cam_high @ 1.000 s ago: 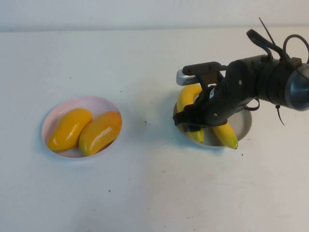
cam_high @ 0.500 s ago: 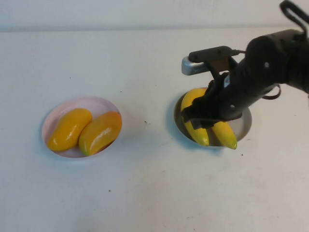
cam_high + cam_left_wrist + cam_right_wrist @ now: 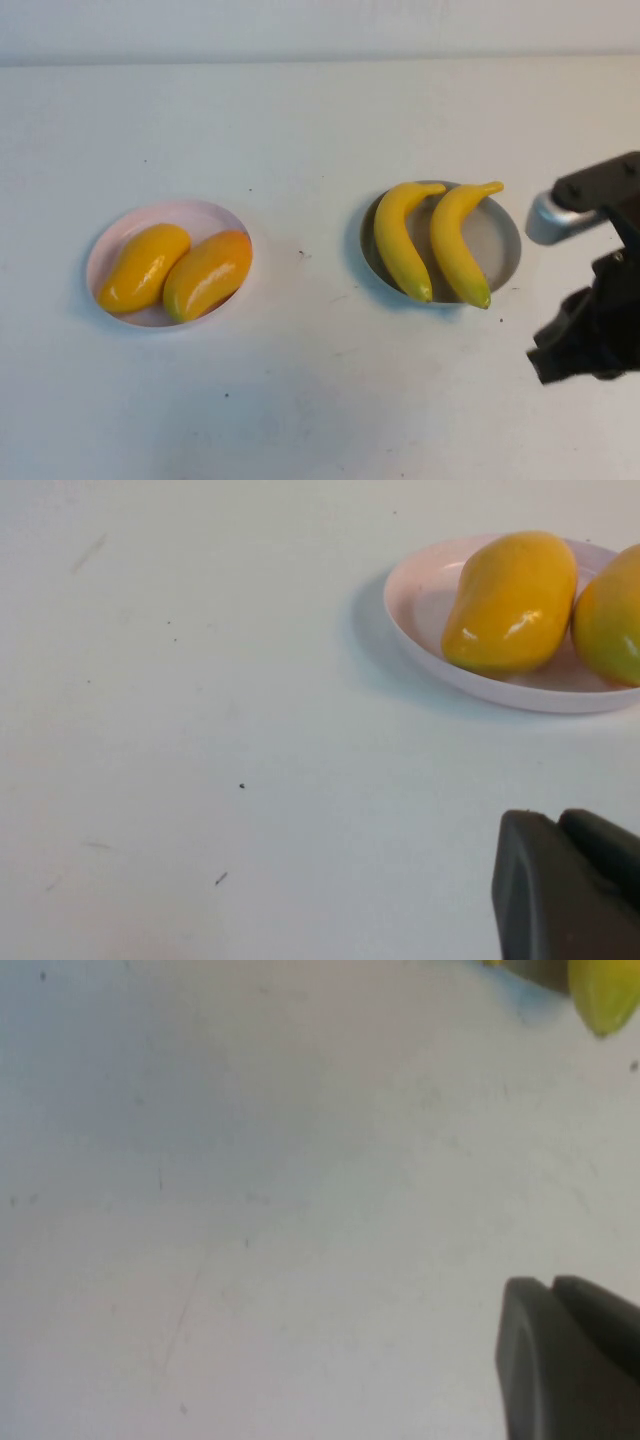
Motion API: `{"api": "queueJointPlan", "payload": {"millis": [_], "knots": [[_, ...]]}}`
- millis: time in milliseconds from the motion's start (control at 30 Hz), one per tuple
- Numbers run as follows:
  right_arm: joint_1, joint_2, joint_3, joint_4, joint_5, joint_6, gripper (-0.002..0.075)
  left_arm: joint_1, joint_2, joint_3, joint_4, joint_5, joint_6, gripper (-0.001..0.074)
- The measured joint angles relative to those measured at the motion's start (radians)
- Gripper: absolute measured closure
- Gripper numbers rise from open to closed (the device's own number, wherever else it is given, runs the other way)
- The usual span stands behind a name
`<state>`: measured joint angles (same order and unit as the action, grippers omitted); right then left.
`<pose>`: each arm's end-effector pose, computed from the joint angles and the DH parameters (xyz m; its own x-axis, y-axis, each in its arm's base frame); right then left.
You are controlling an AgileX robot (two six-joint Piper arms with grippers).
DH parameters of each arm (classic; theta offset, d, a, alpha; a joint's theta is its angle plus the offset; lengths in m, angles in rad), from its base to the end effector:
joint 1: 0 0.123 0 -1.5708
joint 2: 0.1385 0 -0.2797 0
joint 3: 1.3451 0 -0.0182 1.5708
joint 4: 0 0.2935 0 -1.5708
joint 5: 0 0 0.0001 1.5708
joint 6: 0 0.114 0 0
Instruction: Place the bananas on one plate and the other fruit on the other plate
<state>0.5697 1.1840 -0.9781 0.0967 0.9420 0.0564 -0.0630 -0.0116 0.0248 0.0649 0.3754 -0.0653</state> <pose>0.2314 0.1588 0.2783 -0.7937 -0.3745 -0.4794 -0.4833 0.8668 0.1231 0.1227 -0.0050 0.1644 -0.2958 0.0137 -0.9552 0.0388 0.9992 0.0023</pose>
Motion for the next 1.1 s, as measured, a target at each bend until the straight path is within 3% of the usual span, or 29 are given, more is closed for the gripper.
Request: {"api": "queueJointPlan", "payload": {"millis": [300,467,667,933,1100], "knots": [[0.000,-0.103,0.053,0.037,0.248,-0.002,0.0741,0.000,0.000,0.000,0.000,0.000,0.000,0.0734],[0.000,-0.112,0.075,0.039,0.207,-0.077,0.0741,0.000,0.000,0.000,0.000,0.000,0.000,0.0734],[-0.052,-0.171,0.221,0.041,-0.068,-0.105,0.0741,0.000,0.000,0.000,0.000,0.000,0.000,0.0734],[-0.330,-0.591,0.662,0.096,-0.636,-0.109,0.0741,0.000,0.000,0.000,0.000,0.000,0.000,0.0734],[-0.435,-0.869,0.898,0.096,-0.757,-0.109,0.0741,0.000,0.000,0.000,0.000,0.000,0.000,0.0734]]}}
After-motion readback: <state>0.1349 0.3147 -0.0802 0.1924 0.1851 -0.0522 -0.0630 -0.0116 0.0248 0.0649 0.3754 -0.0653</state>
